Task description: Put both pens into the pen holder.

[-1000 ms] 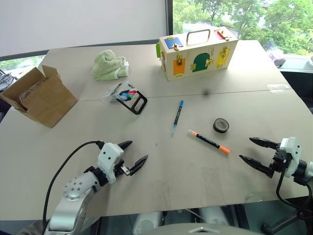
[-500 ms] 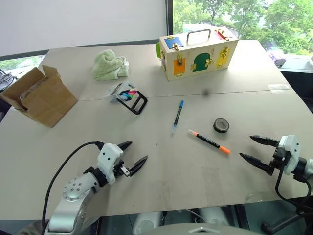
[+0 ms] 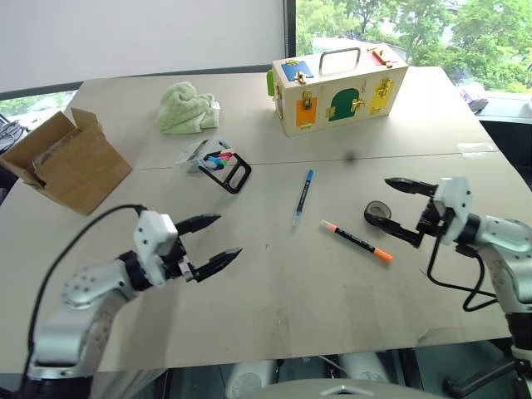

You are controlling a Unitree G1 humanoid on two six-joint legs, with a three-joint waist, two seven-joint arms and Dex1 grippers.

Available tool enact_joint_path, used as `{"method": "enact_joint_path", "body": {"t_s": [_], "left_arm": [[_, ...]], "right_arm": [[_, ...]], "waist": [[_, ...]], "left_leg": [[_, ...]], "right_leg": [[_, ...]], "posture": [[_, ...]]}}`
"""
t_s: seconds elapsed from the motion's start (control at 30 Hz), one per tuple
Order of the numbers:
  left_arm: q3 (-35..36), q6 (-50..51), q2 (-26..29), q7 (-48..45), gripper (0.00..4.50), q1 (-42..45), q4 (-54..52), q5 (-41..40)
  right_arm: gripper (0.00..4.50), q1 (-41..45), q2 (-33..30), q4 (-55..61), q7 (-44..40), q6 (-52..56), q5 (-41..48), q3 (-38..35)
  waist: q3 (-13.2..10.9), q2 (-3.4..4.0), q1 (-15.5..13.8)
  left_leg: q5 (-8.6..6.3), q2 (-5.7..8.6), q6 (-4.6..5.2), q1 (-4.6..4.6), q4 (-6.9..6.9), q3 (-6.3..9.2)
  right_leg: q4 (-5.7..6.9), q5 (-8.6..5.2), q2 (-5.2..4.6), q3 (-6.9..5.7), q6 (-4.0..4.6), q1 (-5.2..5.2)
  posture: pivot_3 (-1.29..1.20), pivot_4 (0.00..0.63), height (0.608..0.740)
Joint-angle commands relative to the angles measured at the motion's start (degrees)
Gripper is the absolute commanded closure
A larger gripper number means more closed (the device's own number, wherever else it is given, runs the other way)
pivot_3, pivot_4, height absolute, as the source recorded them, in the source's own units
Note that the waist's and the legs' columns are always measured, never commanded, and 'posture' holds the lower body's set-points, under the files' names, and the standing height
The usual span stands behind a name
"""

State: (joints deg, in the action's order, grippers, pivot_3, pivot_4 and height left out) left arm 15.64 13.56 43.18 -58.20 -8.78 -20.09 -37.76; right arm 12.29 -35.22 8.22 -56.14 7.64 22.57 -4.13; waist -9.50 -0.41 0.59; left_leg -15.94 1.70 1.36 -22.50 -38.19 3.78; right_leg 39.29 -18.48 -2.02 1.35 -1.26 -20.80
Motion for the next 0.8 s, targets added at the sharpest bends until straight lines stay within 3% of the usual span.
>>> {"method": "enact_joint_path", "body": {"t_s": [0.03,0.27,0.8], "left_arm": [[2.13,1.37,2.38,-3.76,0.05,0.58,-1.95,-2.85],[2.03,0.88,2.85,-4.29,0.05,0.21,-4.09,-2.12],[1.1,1.14,2.04,-4.47,0.05,-0.01,-3.88,-0.52]], "right_arm": [[0.0,0.83,-2.38,-1.29,4.88,-0.69,-12.12,5.8],[0.0,2.93,-0.19,-2.48,9.3,5.76,-13.61,7.18],[0.0,1.45,-1.69,-4.24,10.79,17.1,-11.27,5.25]], "waist": [[0.0,0.0,-0.03],[-0.02,0.02,0.19],[-0.02,0.02,0.12]], "left_leg": [[0.06,0.0,-0.1,-0.06,0.0,0.03],[0.1,0.01,-0.18,-0.22,0.05,0.08],[0.09,0.01,-0.15,-0.22,0.05,0.08]], "right_leg": [[-0.12,0.0,0.0,-0.05,-0.01,0.0],[-0.34,0.01,0.02,-0.09,-0.01,-0.05],[-0.32,0.01,0.02,-0.12,-0.01,-0.04]], "posture": [[0.0,0.15,0.74],[0.0,0.15,0.74],[0.0,0.15,0.74]]}}
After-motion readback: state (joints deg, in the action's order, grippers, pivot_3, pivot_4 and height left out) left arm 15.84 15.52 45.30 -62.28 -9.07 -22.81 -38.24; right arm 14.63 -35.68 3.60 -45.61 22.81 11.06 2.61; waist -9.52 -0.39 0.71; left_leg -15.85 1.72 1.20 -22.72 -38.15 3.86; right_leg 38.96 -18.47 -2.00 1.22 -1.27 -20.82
